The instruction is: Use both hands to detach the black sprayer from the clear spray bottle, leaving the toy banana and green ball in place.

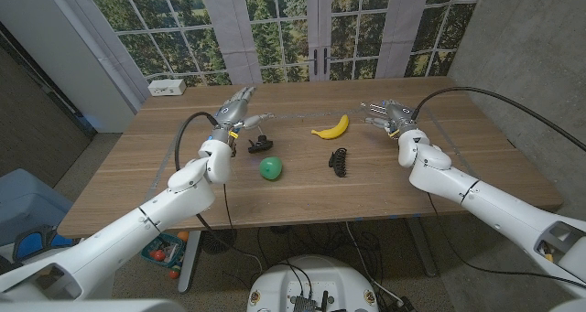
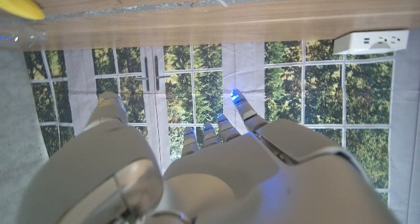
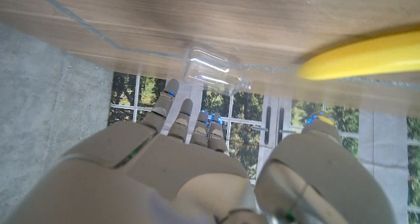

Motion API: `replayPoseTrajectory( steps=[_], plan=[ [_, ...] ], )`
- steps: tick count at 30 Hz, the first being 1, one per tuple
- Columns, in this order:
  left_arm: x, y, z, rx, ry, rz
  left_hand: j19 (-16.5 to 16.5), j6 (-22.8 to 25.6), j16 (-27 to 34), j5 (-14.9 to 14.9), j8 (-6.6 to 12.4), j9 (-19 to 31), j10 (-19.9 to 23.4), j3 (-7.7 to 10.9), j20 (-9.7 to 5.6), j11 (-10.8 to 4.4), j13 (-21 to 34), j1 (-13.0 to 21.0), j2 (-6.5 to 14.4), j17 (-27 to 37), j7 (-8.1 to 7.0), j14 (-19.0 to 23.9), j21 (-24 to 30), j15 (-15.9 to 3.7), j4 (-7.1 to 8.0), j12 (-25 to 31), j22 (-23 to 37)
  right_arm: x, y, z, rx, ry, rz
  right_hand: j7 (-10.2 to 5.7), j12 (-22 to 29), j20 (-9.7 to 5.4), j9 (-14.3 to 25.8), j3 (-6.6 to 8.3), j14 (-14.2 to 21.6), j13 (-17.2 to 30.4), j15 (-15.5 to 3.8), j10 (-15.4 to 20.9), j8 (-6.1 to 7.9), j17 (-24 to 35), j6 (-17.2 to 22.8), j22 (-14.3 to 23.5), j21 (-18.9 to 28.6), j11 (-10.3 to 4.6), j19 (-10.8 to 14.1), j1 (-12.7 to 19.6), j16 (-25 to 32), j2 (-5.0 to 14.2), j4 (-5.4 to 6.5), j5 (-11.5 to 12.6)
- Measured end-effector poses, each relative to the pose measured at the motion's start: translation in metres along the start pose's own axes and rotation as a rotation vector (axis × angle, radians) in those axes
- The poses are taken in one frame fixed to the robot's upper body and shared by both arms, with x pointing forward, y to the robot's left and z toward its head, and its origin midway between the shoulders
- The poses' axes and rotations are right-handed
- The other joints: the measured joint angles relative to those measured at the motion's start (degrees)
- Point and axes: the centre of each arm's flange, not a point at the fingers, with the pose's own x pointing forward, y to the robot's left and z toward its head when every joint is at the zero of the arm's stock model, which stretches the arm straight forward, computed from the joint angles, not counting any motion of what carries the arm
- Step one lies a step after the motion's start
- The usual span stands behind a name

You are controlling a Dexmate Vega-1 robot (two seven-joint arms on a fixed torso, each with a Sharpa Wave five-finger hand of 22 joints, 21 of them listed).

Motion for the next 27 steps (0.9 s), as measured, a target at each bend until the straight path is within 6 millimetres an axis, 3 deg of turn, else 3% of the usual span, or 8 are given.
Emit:
replayPoseTrajectory(
  steps=[3,4,10,13,16,21,27],
  plan=[
    [-0.001,0.001,-0.007,-0.035,0.008,0.003,-0.3,-0.4,0.0,0.0,0.26,0.0,-0.5,0.19,-0.30,0.12,0.0,-1.1,1.1,0.0,0.43,-0.7,-0.4,0.10,0.51,0.0,0.0,-0.002,-0.001,0.002,0.065,-0.035,-0.024,-1.53,0.0,-2.51,-0.1,0.33,-0.9,-1.1,-0.85,0.2,0.40,-1.3,1.1,-0.1,-0.7,-0.19,0.1,-0.9,0.0,0.90,0.46,0.0],
    [-0.001,0.000,-0.001,-0.107,-0.026,-0.006,-0.4,-0.3,0.0,0.0,0.26,0.0,-0.5,0.33,-0.37,0.12,0.0,-1.5,1.5,0.0,0.55,-0.8,-0.6,0.18,0.79,0.0,0.0,-0.004,-0.001,-0.007,0.099,-0.030,-0.034,-2.08,0.1,-3.35,-0.2,0.49,-1.0,-1.6,-1.06,0.7,0.51,-2.0,1.7,-0.2,-1.1,-0.75,0.5,-1.6,0.0,1.66,0.62,0.0],
    [-0.003,0.000,-0.004,-0.268,-0.052,-0.011,-0.3,0.2,0.1,0.1,0.49,-0.3,-0.5,0.74,-0.71,0.12,-0.3,-3.4,3.4,0.0,2.29,-1.2,-0.9,-0.01,1.67,0.3,0.0,-0.010,0.000,-0.015,0.272,-0.084,-0.066,-3.92,0.4,-6.79,-0.5,2.24,-0.6,-4.4,-3.21,3.2,0.62,-5.5,4.5,-0.3,-2.8,-2.59,1.5,-2.3,0.0,8.15,2.38,-0.5],
    [-0.004,0.000,-0.009,-0.320,-0.051,-0.007,0.0,1.0,0.3,0.4,0.49,-0.3,-0.5,1.30,-1.01,0.12,-0.3,-4.0,5.0,0.0,3.03,-1.2,-1.1,-0.01,2.24,0.3,0.0,-0.012,-0.001,-0.012,0.356,-0.122,-0.080,-4.33,0.4,-7.19,-0.5,3.11,-0.5,-5.9,-3.39,4.4,0.62,-7.3,5.9,-0.3,-3.8,-3.49,1.7,-4.0,0.0,11.02,3.65,-0.7],
    [-0.005,0.001,-0.007,-0.414,-0.073,-0.008,0.0,1.6,0.3,0.8,0.49,-0.3,-0.3,1.99,-1.16,-0.10,-0.3,-4.9,6.7,0.0,3.65,-1.2,-1.5,-0.01,2.93,0.3,0.0,-0.016,0.000,-0.019,0.436,-0.134,-0.095,-3.72,0.4,-7.37,-0.6,4.12,-0.1,-7.1,-3.44,5.2,0.62,-8.8,6.9,-0.3,-4.6,-3.80,1.9,-5.4,0.0,12.81,4.89,-1.1],
    [-0.008,0.002,-0.008,-0.530,-0.089,-0.007,0.0,2.6,0.7,1.7,0.68,-0.3,0.6,3.78,-1.55,0.30,-0.6,-6.2,9.0,0.0,5.26,-1.1,-2.0,0.10,4.71,0.9,0.0,-0.021,-0.001,-0.022,0.563,-0.173,-0.119,-2.68,0.4,-7.58,-0.8,5.88,0.4,-8.5,-3.53,5.9,0.59,-10.3,7.9,-0.3,-5.3,-4.42,2.6,-6.5,0.0,13.95,6.65,-1.1],
    [-0.012,0.001,-0.011,-0.642,-0.094,-0.008,0.5,3.8,0.9,3.2,0.67,-0.2,1.8,7.32,-2.03,1.13,-0.6,-6.9,9.3,0.0,6.42,-0.2,-2.4,0.00,8.25,0.9,0.0,-0.026,-0.003,-0.029,0.694,-0.209,-0.138,-1.95,0.4,-7.46,-0.8,7.45,1.2,-9.5,-3.53,6.9,0.37,-11.4,8.6,-0.3,-5.3,-4.21,3.6,-6.8,0.3,14.26,8.22,-1.1]
  ],
)
